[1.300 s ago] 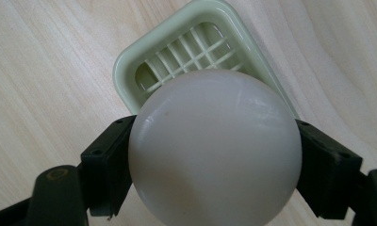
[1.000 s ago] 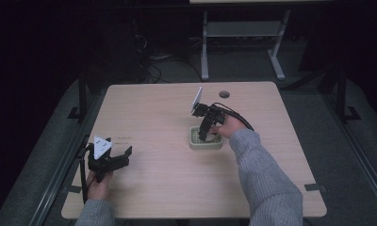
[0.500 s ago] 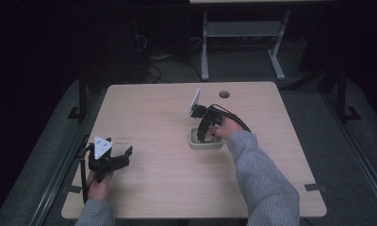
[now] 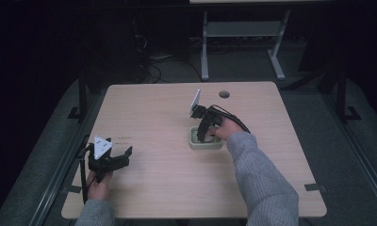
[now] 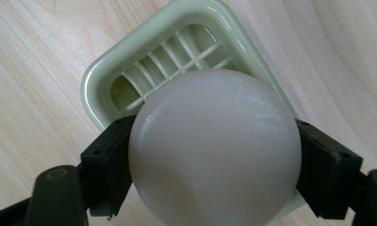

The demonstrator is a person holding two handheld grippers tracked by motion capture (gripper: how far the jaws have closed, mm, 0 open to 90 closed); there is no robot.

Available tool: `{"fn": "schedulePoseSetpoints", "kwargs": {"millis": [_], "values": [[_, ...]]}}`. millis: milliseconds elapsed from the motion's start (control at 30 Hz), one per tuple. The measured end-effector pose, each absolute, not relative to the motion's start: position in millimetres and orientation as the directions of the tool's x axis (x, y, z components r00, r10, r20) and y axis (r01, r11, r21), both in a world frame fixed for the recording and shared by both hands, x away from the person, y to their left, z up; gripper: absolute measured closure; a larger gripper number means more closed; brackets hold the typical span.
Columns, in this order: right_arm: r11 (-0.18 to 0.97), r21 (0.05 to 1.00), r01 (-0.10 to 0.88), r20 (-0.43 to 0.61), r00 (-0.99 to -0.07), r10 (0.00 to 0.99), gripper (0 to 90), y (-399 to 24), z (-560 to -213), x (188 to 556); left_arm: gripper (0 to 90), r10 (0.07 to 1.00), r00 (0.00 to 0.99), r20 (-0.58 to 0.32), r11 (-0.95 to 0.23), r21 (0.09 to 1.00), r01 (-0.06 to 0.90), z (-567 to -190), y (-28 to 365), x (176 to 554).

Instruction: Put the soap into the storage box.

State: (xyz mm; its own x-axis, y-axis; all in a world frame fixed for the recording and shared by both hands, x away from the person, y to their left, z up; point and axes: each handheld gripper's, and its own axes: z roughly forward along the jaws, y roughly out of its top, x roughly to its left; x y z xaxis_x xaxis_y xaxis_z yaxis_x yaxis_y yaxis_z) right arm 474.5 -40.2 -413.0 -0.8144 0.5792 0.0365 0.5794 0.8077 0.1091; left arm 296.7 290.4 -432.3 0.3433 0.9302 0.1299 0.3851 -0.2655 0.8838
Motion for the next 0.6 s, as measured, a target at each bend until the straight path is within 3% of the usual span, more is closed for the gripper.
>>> {"fn": "schedulePoseSetpoints", "kwargs": {"millis": [600], "values": [[0.801,0.091,0.592,0.029,-0.806,0.592,21.9,-39.6,-415.2,473.6,14.8,0.928,0.346,0.135,-0.272,0.882,0.384,-432.6,289.5,296.8]]}}
